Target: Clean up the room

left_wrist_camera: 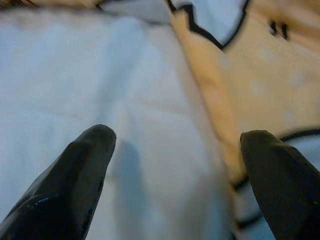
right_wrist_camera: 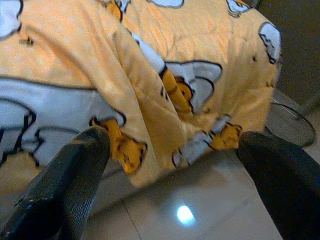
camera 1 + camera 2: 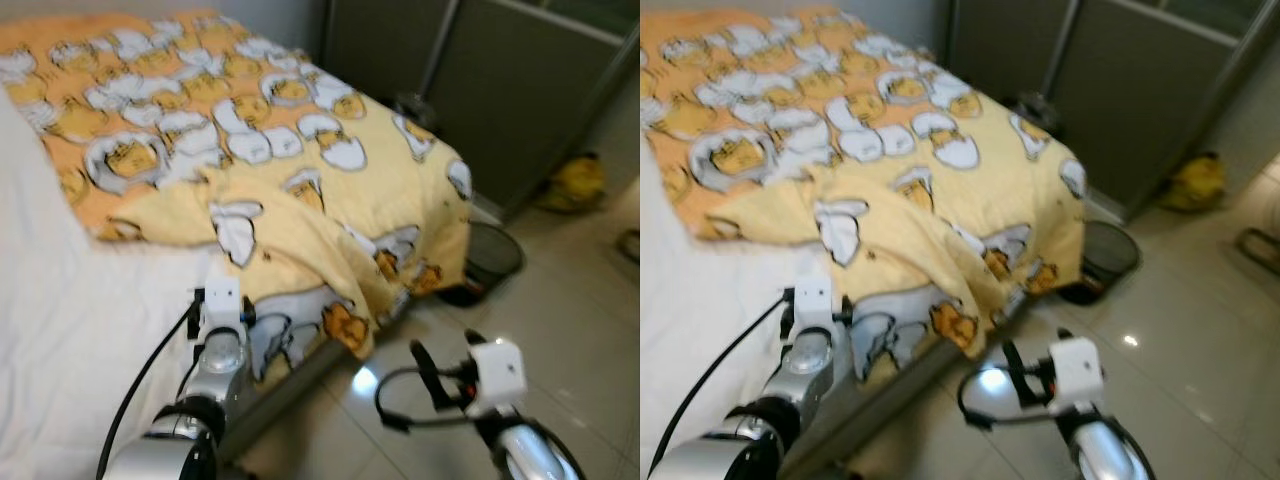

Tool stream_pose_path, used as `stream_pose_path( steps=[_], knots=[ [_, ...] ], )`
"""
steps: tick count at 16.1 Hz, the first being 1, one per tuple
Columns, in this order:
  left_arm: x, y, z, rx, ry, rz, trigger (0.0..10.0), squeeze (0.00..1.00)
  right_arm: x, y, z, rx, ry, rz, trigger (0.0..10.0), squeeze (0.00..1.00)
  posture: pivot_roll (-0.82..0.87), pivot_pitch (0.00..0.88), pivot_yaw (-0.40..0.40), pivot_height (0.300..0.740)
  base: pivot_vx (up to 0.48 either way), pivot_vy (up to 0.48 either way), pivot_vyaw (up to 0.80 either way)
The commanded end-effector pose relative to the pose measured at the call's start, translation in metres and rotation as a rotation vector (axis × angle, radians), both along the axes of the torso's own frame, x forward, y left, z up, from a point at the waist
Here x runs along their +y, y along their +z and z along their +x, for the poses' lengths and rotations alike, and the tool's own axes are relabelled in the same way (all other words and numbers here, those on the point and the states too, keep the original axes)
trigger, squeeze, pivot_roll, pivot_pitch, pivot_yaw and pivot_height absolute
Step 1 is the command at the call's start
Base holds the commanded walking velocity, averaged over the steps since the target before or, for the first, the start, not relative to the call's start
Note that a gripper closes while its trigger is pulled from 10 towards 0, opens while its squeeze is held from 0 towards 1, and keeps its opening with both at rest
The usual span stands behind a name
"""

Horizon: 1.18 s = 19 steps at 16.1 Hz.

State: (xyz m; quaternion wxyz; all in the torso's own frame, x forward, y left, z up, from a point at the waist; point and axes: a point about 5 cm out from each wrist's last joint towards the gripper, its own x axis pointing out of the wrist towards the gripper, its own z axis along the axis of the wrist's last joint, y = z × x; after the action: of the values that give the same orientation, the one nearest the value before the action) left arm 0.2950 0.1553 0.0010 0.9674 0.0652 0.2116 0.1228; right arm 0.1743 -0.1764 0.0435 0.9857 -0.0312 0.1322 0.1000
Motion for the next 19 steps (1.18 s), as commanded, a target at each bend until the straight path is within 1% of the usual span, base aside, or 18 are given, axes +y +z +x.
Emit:
stream_pose_path(
  steps=[1, 2, 3, 5, 6, 8, 9, 10, 12, 13, 14, 15, 16, 19],
  knots=[
    [-0.007, -0.001, -0.002, -0.008, 0.006, -0.043, 10.0, 0.0, -0.005, 0.007, -0.002, 0.0, -0.003, -0.009, 10.0, 0.0, -0.16, 0.11, -0.136, 0.74, 0.0, 0.0, 0.0],
    [-0.011, -0.005, -0.006, -0.013, 0.007, -0.101, 10.0, 0.0, -0.006, 0.006, -0.008, 0.018, 0.005, -0.015, 10.0, 0.0, -0.17, 0.121, -0.143, 0.74, 0.0, 0.0, 0.0],
    [-0.014, -0.005, -0.008, -0.033, 0.011, -0.103, 10.0, 0.0, -0.007, 0.008, -0.013, 0.032, 0.012, -0.017, 10.0, 0.0, -0.17, 0.133, -0.152, 0.74, 0.0, 0.0, 0.0],
    [-0.015, -0.006, -0.011, -0.039, 0.029, -0.057, 10.0, 0.0, -0.009, 0.01, -0.017, 0.054, 0.016, -0.023, 10.0, 0.0, -0.18, 0.148, -0.161, 0.74, 0.0, 0.0, 0.0],
    [-0.012, -0.009, -0.013, -0.017, 0.053, -0.052, 10.0, 0.0, -0.008, 0.012, -0.021, 0.069, 0.024, -0.021, 10.0, 0.0, -0.18, 0.161, -0.167, 0.74, 0.0, 0.0, 0.0],
    [-0.01, -0.009, -0.012, -0.007, 0.064, -0.039, 10.0, 0.0, -0.006, 0.012, -0.024, 0.087, 0.052, -0.017, 10.0, 0.0, -0.19, 0.174, -0.177, 0.74, 0.0, 0.0, 0.0],
    [-0.007, -0.003, -0.005, -0.019, 0.095, -0.05, 10.0, 0.0, -0.001, 0.011, -0.028, 0.106, 0.105, -0.033, 10.0, 0.0, -0.2, 0.182, -0.184, 0.74, 0.0, 0.0, 0.0],
    [-0.008, 0.0, -0.001, -0.026, 0.098, -0.067, 10.0, 0.0, -0.001, 0.011, -0.029, 0.115, 0.112, -0.03, 10.0, 0.0, -0.2, 0.181, -0.183, 0.74, 0.0, 0.0, 0.0],
    [-0.014, 0.003, 0.003, -0.027, 0.074, -0.088, 10.0, 0.0, -0.002, 0.011, -0.029, 0.122, 0.11, -0.032, 10.0, 0.0, -0.2, 0.182, -0.18, 0.74, 0.0, 0.0, 0.0],
    [-0.02, 0.001, 0.002, 0.003, 0.027, -0.099, 10.0, 0.0, -0.003, 0.01, -0.029, 0.129, 0.105, -0.034, 10.0, 0.0, -0.2, 0.181, -0.178, 0.74, 0.0, 0.0, 0.0],
    [-0.023, -0.001, 0.002, 0.021, 0.011, -0.117, 10.0, 0.0, -0.004, 0.01, -0.029, 0.131, 0.104, -0.035, 10.0, 0.0, -0.2, 0.181, -0.177, 0.74, 0.0, 0.0, 0.0],
    [-0.025, -0.005, -0.001, 0.064, 0.0, -0.111, 0.0, 0.0, -0.003, 0.01, -0.029, 0.135, 0.103, -0.035, 10.0, 0.0, -0.2, 0.18, -0.174, 0.74, 0.0, 0.0, 0.0],
    [-0.02, -0.011, -0.005, 0.111, 0.021, -0.109, 0.0, 0.0, -0.001, 0.009, -0.028, 0.138, 0.102, -0.032, 10.0, 0.0, -0.2, 0.178, -0.165, 0.74, 0.0, 0.0, 0.0],
    [-0.016, -0.012, -0.005, 0.129, 0.009, -0.101, 0.0, 0.0, 0.002, 0.006, -0.027, 0.14, 0.092, -0.021, 10.0, 0.0, -0.19, 0.169, -0.147, 0.74, 0.0, 0.0, 0.0]
  ],
)
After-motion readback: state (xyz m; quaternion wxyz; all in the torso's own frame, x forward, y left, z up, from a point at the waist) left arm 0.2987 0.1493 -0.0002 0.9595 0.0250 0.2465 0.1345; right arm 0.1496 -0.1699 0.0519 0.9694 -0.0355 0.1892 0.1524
